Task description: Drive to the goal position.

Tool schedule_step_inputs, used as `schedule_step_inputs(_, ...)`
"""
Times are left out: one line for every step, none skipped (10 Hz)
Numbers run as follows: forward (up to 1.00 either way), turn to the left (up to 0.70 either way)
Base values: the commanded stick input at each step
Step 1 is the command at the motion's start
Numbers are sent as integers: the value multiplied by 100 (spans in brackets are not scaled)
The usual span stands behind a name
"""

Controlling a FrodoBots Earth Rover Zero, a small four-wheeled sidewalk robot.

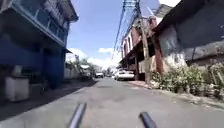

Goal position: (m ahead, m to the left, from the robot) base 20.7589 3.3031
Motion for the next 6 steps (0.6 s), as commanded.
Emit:
schedule_step_inputs(100, 0)
schedule_step_inputs(100, 0)
schedule_step_inputs(100, 0)
schedule_step_inputs(100, 0)
schedule_step_inputs(100, 0)
schedule_step_inputs(100, 0)
